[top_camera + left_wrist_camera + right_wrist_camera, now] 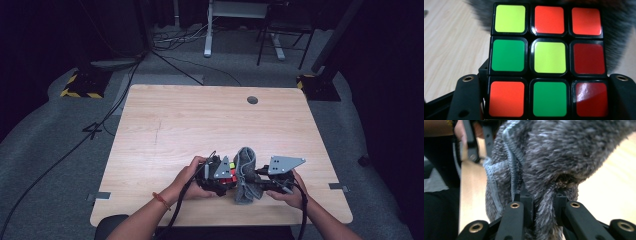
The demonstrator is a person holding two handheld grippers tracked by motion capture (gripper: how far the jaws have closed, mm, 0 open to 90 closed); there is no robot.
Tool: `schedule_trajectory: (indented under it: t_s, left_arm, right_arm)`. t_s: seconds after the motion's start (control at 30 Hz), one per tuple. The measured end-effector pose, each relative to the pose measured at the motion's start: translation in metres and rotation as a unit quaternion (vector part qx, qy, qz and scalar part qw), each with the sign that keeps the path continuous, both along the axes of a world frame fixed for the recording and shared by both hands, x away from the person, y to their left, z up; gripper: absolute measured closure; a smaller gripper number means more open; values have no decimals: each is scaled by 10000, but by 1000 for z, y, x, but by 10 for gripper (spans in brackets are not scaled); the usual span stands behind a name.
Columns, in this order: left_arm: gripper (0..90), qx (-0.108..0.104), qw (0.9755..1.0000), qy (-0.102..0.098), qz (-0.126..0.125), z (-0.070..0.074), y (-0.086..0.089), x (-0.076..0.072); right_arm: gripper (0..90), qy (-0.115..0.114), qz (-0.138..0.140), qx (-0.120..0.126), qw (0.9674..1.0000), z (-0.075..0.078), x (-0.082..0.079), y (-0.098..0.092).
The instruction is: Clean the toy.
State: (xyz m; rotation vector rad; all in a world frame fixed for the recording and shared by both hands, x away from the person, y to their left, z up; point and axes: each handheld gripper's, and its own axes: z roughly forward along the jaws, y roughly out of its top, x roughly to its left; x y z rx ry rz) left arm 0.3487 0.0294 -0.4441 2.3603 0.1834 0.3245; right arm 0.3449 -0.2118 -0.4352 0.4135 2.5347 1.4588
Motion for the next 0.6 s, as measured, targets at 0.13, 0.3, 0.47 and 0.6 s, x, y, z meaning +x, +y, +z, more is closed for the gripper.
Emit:
schedule_trajectory:
  t_s: [0.13, 0.3, 0.47, 0.6]
  left_arm:
    - [330, 14, 9999, -94, -104, 2, -4, -7]
    - [330, -122, 9997, -134, -148, 8, -1, -7]
    - [330, -125, 9999, 9, -33, 5, 1, -1]
    - [330, -89, 9999, 111, 3, 3, 1, 1]
  right_arm:
    - [768, -120, -196, -80, 9997, 1, 6, 1]
    - [768, 47, -297, -497, 9983, -13, 13, 1]
    - [768, 110, -244, -455, 9986, -13, 10, 0]
    - [768, 89, -145, -190, 9997, -3, 4, 0]
